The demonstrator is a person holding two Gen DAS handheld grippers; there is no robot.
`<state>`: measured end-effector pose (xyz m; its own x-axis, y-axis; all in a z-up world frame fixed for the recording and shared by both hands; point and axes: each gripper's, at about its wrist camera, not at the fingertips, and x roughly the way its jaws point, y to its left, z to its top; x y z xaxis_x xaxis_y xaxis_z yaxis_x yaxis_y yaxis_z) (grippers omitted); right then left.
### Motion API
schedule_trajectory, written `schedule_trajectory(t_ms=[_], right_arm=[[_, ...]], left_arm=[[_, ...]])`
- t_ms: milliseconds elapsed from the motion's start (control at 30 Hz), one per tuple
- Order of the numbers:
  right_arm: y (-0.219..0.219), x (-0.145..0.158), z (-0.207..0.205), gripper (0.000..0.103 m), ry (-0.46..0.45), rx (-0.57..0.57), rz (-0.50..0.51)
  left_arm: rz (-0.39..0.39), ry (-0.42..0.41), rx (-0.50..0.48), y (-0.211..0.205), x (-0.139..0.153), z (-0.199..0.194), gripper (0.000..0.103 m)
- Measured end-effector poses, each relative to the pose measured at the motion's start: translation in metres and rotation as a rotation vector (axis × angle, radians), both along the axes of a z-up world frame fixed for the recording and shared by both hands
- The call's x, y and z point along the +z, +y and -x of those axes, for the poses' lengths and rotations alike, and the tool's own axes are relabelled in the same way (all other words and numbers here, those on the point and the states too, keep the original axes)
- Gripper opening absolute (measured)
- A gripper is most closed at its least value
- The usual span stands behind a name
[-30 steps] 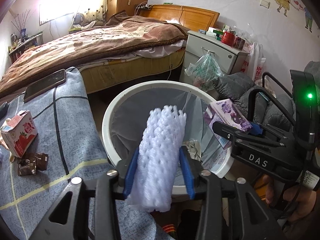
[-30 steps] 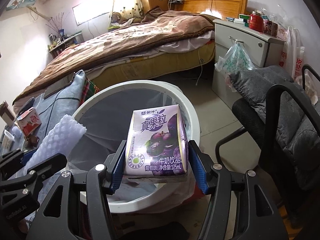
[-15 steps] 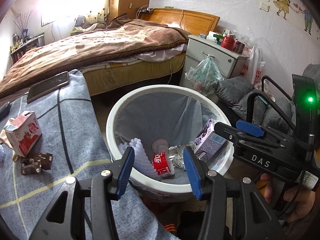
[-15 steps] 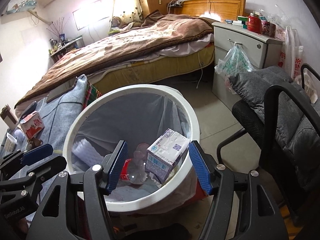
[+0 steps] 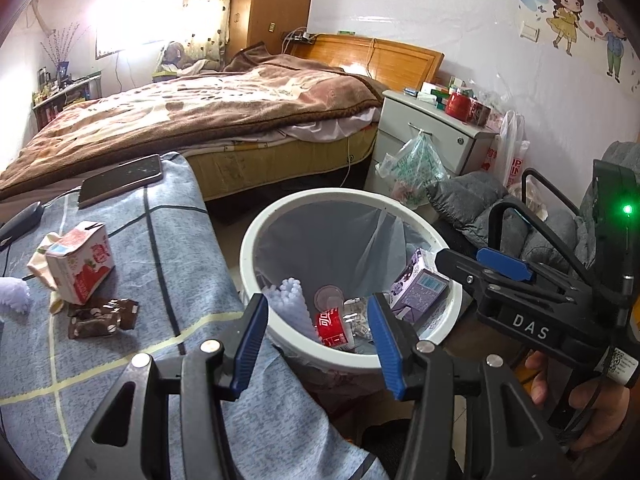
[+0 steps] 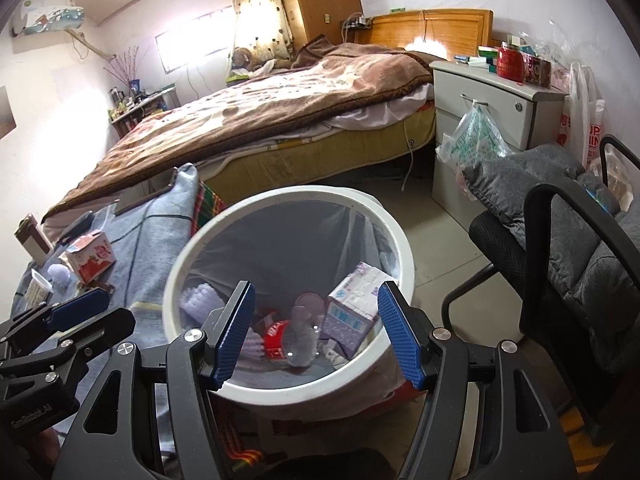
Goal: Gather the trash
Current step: 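Move both open tools back over the remaining trash on the bed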
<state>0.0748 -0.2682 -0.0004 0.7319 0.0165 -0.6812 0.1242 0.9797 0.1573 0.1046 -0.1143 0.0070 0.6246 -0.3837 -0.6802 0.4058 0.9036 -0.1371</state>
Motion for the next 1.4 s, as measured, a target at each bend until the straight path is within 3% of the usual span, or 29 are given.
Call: schedule_trajectory(t_ms=[333,1400], right_arm=[[0.025,0.008,0.002,0.065,-0.032,0.046,-0.001],[0.164,0.01,-0.026,0.065,-0.027,0.336,-0.007]], left_arm=[[0.018,-0.037,0.063,0.036,0.01,0.012,0.054],[0.025,-0.058,0.457,0.237,0.004,0.024,0.058]])
